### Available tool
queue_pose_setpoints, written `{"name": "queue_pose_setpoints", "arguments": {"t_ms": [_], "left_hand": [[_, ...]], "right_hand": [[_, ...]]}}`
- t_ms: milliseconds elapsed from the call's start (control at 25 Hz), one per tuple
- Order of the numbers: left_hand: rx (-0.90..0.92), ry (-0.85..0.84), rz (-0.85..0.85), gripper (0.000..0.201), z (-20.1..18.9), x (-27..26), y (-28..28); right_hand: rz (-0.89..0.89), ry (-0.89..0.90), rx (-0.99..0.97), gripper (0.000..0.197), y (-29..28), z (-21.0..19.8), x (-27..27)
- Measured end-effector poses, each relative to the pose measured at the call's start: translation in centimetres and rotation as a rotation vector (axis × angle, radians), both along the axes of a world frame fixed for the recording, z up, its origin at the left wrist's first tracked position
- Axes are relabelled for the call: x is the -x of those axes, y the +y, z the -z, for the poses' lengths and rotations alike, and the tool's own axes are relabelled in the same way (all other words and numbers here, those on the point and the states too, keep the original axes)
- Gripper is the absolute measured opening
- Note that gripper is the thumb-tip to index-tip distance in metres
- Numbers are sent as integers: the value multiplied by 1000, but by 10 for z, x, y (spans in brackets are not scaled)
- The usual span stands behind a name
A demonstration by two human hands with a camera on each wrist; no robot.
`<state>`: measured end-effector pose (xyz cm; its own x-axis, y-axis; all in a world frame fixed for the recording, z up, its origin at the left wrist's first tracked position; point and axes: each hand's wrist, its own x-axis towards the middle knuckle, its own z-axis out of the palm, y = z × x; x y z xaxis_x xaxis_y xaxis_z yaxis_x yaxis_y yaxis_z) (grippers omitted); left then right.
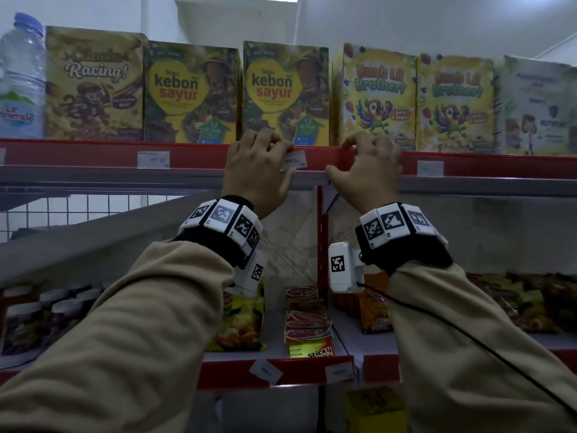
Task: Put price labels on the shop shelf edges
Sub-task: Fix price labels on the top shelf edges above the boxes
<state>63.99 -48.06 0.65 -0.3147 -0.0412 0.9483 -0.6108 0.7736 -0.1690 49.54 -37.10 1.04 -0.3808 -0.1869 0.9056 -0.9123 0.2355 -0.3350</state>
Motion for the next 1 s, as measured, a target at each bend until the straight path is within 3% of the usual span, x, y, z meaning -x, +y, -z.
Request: {"name": "queue_pose_setpoints", "arguments": {"t_ms": [120, 320, 520, 760, 1000], "left_hand": [[5, -2, -8, 41, -2, -8, -3], [-16, -7, 19, 37, -9, -24, -10], [-83, -42, 49, 35, -20, -32, -12], [-116, -76, 21, 37, -32, -31, -11], [-82, -53, 49, 37, -26, -30, -12]], "right_hand": [[92, 23, -99, 48, -1, -13, -5], [73, 226, -251, 45, -13, -27, -22], [-118, 317, -288, 38, -17, -38, -29], [-210, 432, -315, 31, -15, -41, -37], [-50, 506, -429, 34, -23, -42, -51]]}}
